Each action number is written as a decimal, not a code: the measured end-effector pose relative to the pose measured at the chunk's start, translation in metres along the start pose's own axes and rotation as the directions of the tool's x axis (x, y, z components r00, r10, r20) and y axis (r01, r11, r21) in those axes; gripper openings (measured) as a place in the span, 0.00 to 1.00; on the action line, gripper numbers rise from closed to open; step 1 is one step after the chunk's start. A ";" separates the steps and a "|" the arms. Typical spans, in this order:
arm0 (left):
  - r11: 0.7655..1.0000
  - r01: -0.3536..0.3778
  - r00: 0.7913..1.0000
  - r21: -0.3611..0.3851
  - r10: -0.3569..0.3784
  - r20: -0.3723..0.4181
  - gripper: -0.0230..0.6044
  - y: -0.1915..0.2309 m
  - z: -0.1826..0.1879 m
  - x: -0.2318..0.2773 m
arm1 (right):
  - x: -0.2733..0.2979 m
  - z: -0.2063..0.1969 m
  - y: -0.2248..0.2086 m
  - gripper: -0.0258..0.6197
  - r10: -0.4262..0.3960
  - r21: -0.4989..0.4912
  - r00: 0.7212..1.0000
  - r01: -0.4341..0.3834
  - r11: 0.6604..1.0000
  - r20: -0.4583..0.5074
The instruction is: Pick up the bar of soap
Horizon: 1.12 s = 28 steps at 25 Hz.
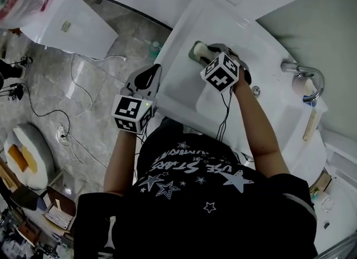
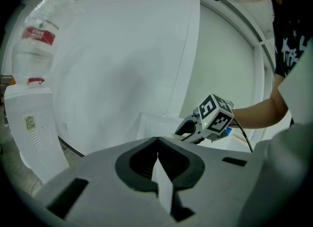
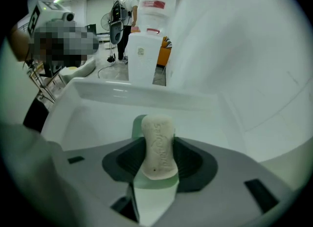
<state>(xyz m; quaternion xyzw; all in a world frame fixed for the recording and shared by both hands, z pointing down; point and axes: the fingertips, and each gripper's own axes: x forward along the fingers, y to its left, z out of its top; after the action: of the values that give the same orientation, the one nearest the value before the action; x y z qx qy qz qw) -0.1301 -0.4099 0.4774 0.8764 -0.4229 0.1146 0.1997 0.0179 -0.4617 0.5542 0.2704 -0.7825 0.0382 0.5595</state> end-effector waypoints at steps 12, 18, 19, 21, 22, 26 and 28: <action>0.999 0.008 0.998 0.042 -0.010 0.055 0.05 -0.029 0.015 -0.012 | -0.080 0.002 -0.017 0.32 -0.185 0.340 0.924 0.065 0.938 0.335; 0.999 0.009 0.997 0.053 -0.013 0.070 0.05 -0.061 0.012 -0.025 | -0.127 -0.019 -0.009 0.32 -0.256 0.481 0.849 0.003 0.877 0.461; 0.998 0.008 0.997 0.056 -0.012 0.074 0.05 -0.067 0.011 -0.027 | -0.133 -0.024 -0.006 0.32 -0.264 0.493 0.840 -0.004 0.870 0.473; 0.998 0.005 0.997 0.062 -0.010 0.082 0.05 -0.079 0.009 -0.032 | -0.144 -0.035 0.000 0.32 -0.284 0.512 0.823 -0.009 0.859 0.492; 0.998 0.004 0.996 0.065 -0.010 0.086 0.05 -0.085 0.008 -0.034 | -0.150 -0.040 0.004 0.32 -0.298 0.520 0.815 -0.004 0.854 0.497; 0.997 0.002 0.995 0.078 -0.010 0.100 0.05 -0.114 0.003 -0.047 | -0.173 -0.067 0.021 0.32 -0.337 0.547 0.795 0.008 0.837 0.504; 0.996 0.000 0.994 0.085 -0.009 0.106 0.05 -0.130 -0.002 -0.053 | -0.183 -0.082 0.032 0.32 -0.345 0.563 0.786 -0.005 0.826 0.513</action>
<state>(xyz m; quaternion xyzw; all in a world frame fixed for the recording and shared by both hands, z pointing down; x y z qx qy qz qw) -0.0604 -0.2991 0.4267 0.8899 -0.4257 0.0854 0.1399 0.1146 -0.3356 0.4279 0.4860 -0.8456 0.1157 0.1879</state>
